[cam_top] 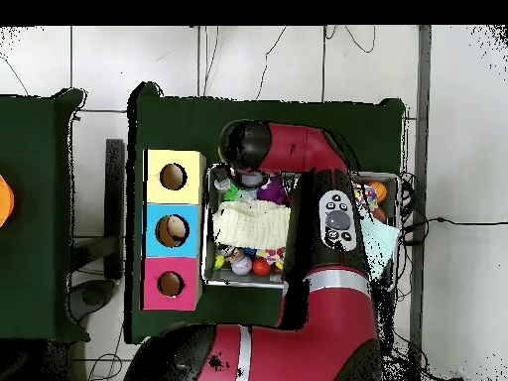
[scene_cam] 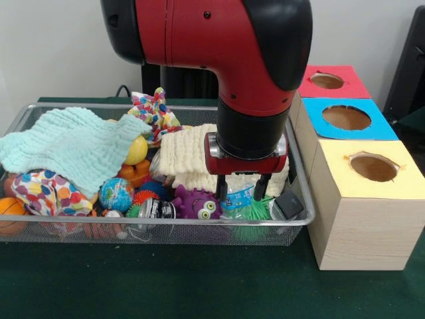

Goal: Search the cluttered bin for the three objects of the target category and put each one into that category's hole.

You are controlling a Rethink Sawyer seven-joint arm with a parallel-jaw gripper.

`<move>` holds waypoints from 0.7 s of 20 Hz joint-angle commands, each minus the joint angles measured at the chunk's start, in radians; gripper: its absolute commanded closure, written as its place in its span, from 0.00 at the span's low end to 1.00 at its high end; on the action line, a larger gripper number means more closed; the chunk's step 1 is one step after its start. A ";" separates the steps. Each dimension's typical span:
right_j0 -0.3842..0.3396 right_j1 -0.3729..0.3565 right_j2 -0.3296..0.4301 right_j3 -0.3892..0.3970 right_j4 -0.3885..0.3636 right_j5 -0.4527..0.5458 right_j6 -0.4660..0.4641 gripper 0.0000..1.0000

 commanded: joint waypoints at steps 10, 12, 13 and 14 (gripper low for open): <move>-0.043 0.032 0.027 0.108 -0.008 -0.059 0.081 0.00; -0.047 0.033 0.030 0.119 -0.007 -0.056 0.074 0.00; -0.049 0.035 0.032 0.118 -0.006 -0.052 0.072 0.00; -0.051 0.036 0.035 0.125 -0.003 -0.055 0.071 0.00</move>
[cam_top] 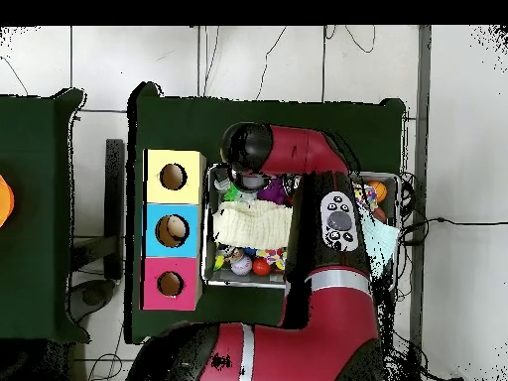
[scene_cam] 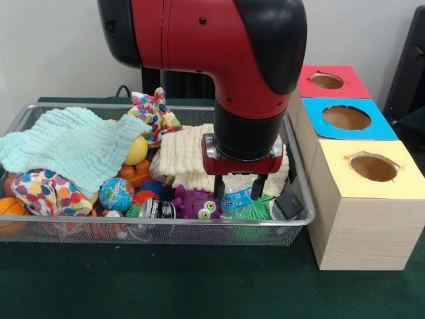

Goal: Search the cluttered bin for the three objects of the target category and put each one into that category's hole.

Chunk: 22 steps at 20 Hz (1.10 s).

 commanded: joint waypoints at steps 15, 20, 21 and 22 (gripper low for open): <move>-0.066 0.077 0.079 0.152 0.016 -0.101 0.068 0.00; -0.057 0.054 0.076 0.195 0.029 -0.131 0.101 0.00; -0.055 0.051 0.075 0.199 0.034 -0.133 0.104 0.00; -0.052 0.048 0.074 0.204 0.038 -0.135 0.107 0.00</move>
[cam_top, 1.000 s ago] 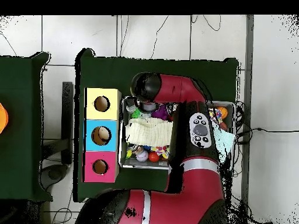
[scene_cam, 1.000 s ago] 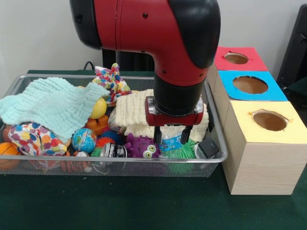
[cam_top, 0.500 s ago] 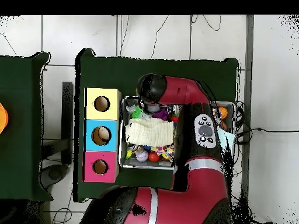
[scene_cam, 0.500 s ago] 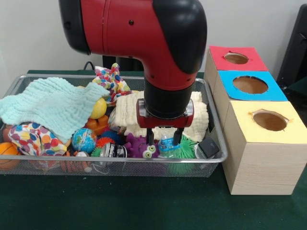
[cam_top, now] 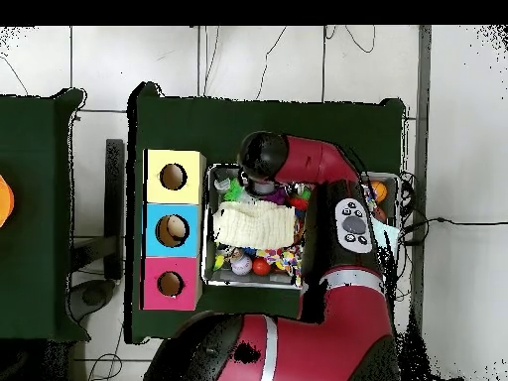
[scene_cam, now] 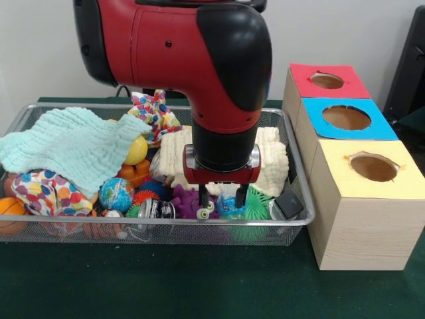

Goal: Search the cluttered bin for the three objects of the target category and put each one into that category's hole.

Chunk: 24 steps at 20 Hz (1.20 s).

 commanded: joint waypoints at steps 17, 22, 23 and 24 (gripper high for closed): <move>0.016 0.007 0.060 0.203 0.074 -0.095 0.129 0.00; 0.020 0.018 0.062 0.204 0.083 -0.111 0.128 0.00; 0.020 0.019 0.061 0.205 0.083 -0.115 0.128 0.00; 0.018 0.024 0.060 0.203 0.080 -0.123 0.125 0.00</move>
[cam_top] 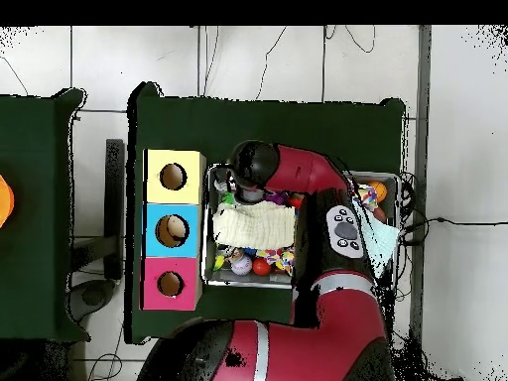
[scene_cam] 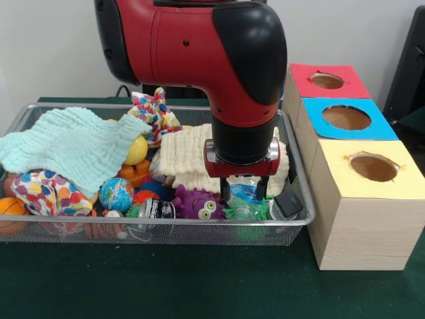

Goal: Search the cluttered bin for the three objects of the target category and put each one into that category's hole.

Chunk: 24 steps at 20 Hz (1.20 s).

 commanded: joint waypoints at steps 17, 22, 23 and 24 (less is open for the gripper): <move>-0.015 0.104 0.065 0.067 0.006 -0.098 0.094 0.00; -0.009 0.101 0.062 0.072 0.008 -0.100 0.104 0.00; -0.009 0.102 0.062 0.070 0.009 -0.099 0.105 0.00; -0.008 0.102 0.062 0.071 0.009 -0.100 0.106 0.00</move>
